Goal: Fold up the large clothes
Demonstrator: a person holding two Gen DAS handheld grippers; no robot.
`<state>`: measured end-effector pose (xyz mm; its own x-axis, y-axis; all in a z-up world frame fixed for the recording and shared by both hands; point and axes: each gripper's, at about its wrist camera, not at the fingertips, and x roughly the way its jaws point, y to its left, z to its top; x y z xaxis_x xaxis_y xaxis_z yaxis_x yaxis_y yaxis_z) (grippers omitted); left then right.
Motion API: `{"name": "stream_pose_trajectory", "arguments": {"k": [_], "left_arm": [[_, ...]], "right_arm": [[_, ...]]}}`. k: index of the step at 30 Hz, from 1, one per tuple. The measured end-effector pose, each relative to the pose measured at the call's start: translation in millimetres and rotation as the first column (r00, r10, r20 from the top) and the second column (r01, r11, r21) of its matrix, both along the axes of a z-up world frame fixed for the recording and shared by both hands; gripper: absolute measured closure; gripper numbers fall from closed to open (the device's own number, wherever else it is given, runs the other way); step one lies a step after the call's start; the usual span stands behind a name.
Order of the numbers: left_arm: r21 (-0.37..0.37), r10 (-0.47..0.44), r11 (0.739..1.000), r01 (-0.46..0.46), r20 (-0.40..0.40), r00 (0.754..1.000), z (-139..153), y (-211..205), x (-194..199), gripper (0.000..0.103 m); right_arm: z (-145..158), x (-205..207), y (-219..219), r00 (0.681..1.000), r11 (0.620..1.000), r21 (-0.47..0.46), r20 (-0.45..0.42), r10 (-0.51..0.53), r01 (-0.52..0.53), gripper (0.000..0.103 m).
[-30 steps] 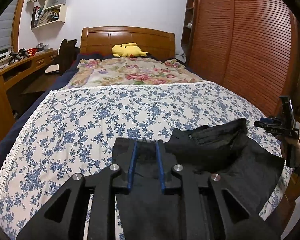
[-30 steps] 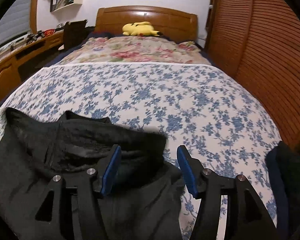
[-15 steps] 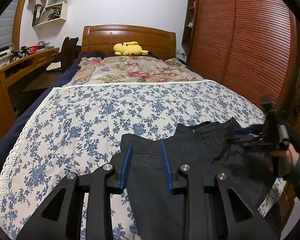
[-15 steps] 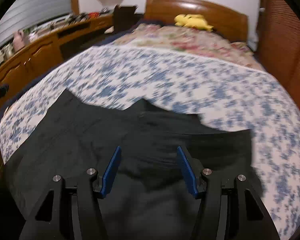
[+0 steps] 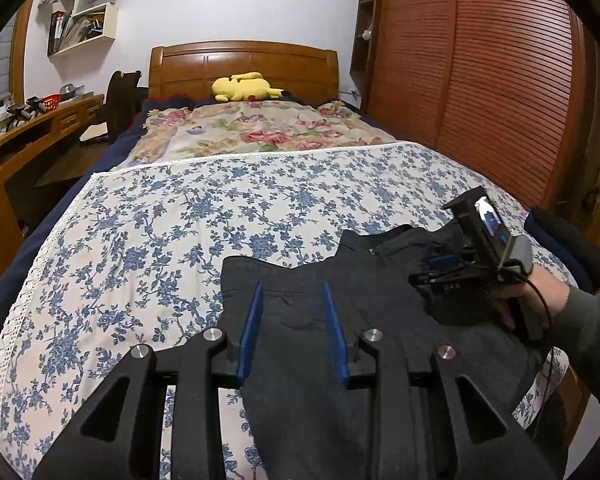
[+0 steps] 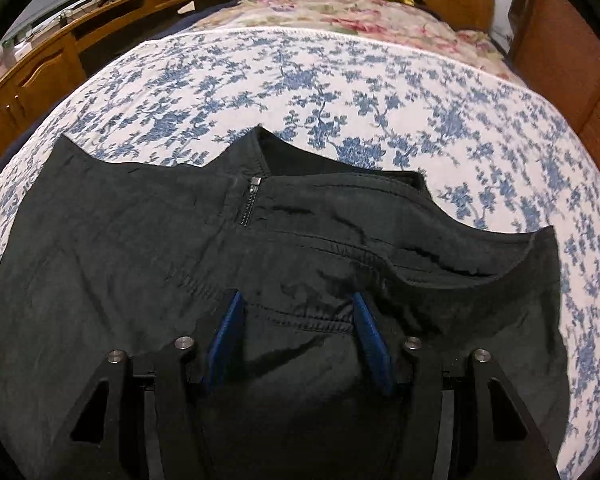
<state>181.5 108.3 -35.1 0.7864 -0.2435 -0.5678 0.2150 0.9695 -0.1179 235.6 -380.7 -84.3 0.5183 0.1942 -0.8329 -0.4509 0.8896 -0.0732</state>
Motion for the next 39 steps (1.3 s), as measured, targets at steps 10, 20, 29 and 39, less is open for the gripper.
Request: {"name": "stream_pose_trajectory", "arguments": {"k": [10,20,29,39], "left_arm": [[0.025,-0.028,0.999,0.028,-0.026,0.999,-8.3,-18.6,7.9,0.071],[0.058,-0.066,0.996,0.068,-0.044,0.997,-15.4,-44.6,11.6,0.071],[0.064,-0.105,0.992,0.108,-0.053,0.993,-16.8,-63.4,13.7,0.071],[0.079,-0.121,0.989,0.127,-0.072,0.990,-22.0,-78.0,16.5,0.071]], "right_arm": [[-8.8,15.3,5.8,0.995,0.997,-0.022,0.067,0.074,-0.072,0.082],[14.4,22.6,-7.8,0.987,0.996,0.076,0.160,0.027,-0.040,0.087],[50.6,14.6,-75.8,0.979,0.998,0.050,0.202,0.015,-0.025,0.043],[16.2,71.6,-163.0,0.975,0.978,0.050,0.089,-0.205,0.201,0.042]]}}
